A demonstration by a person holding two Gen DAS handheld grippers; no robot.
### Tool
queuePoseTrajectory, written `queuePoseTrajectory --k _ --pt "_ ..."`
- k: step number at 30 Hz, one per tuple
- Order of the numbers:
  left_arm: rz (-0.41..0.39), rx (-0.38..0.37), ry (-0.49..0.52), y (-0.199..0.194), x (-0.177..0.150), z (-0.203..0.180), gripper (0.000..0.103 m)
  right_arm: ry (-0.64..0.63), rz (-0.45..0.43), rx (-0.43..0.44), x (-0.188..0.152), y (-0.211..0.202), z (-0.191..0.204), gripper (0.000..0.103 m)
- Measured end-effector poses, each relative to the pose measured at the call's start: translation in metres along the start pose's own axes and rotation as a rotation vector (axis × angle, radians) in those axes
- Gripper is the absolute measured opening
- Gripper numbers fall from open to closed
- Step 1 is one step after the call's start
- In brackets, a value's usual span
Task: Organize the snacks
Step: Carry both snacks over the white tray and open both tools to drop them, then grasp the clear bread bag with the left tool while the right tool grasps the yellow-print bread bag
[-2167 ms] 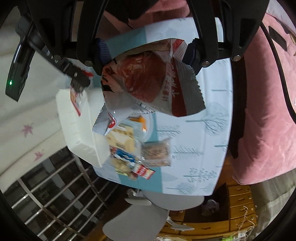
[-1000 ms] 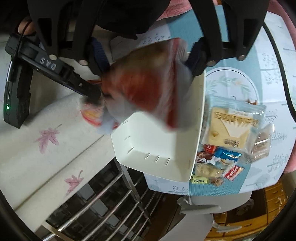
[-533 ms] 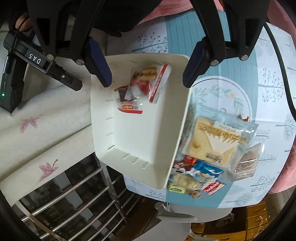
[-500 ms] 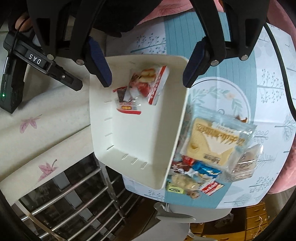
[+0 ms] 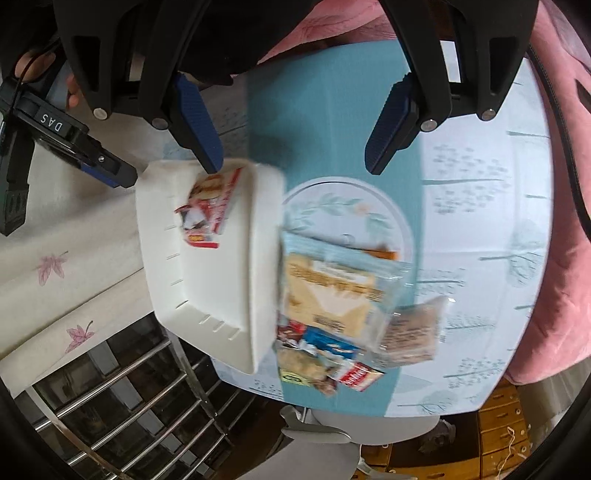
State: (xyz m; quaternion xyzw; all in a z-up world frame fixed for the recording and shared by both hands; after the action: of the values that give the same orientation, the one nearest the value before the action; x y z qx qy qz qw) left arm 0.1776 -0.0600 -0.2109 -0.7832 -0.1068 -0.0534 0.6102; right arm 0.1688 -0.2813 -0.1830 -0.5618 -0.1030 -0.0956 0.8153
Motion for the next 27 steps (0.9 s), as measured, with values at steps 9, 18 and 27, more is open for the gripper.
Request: queuePoseTrajectory --k 9,18,27 --pt "0.011 0.047 0.090 -0.024 -0.003 0.078 0.079 -0.009 -0.021 0.046 -0.014 0.021 0.062 0.070" --pt "0.077 0.104 0.149 -0.025 0.003 0.141 0.082 -0.108 -0.027 0.030 -0.017 0.039 0.112 0.079" --pt "0.087 0.118 0.141 -0.020 0.040 0.155 0.088 -0.333 0.039 -0.007 -0.007 0.055 0.152 0.083"
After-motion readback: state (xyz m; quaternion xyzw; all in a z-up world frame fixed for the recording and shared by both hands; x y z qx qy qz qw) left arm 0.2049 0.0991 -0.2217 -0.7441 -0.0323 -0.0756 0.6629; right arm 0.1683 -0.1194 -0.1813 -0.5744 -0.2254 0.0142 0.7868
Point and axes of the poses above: each gripper's, at about its wrist camera, not at the fingertips, and y roughly the way its jaws point, z to its left, x to its top, the point moved 10 cm from there along y, roughly the way its jaws point, and after that the axes turned 8 degrees about x, right-handed, at the moved point
